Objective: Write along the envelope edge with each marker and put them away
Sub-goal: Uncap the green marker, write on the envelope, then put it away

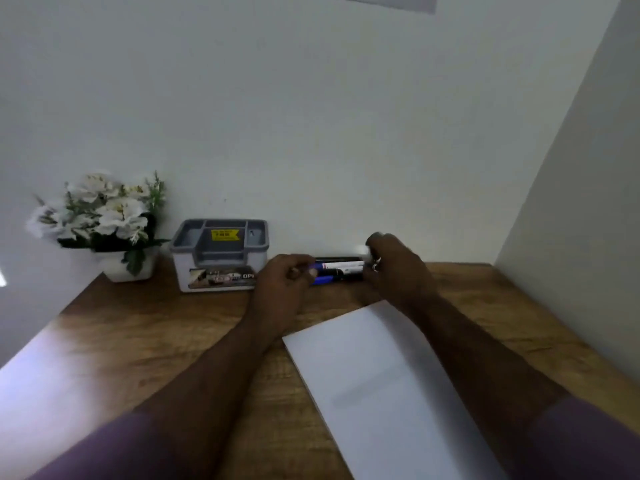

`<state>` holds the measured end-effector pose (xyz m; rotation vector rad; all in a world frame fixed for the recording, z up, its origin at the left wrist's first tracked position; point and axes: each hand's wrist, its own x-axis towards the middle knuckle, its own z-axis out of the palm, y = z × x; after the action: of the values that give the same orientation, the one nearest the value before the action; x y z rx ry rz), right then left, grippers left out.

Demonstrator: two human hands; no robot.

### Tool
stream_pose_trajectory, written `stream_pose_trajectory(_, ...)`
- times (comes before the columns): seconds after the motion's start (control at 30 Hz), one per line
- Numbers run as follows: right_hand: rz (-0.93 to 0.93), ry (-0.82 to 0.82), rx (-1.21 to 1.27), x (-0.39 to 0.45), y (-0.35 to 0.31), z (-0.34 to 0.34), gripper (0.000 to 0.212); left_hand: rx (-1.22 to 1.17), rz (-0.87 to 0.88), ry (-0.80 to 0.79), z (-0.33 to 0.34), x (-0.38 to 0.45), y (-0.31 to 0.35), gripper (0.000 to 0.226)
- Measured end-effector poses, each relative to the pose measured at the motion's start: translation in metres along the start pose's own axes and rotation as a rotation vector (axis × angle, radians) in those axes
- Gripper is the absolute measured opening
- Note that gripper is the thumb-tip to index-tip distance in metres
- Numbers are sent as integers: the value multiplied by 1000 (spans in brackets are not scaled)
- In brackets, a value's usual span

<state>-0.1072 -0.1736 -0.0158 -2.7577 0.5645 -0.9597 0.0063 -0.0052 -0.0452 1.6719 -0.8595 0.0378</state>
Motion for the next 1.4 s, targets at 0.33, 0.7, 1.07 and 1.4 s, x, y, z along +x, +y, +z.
stream_pose_trajectory(0.33, 441, -149, 1354, -34, -43, 18, 11, -283, -165, -297, -18, -12, 1, 26)
stream_pose_trajectory(0.7, 401, -277, 1403, -35, -35, 25, 14, -161, 35, -240, -8, -8, -2, 31)
stream_pose_trajectory(1.07, 489, 4, 1246, -22, -46, 16, 23, -328, 56, -226, 5, -11, 19, 15)
stream_pose_trajectory(1.4, 746, 132, 1510, -24, -33, 2, 17, -127, 84, -100, -9, -8, 10, 18)
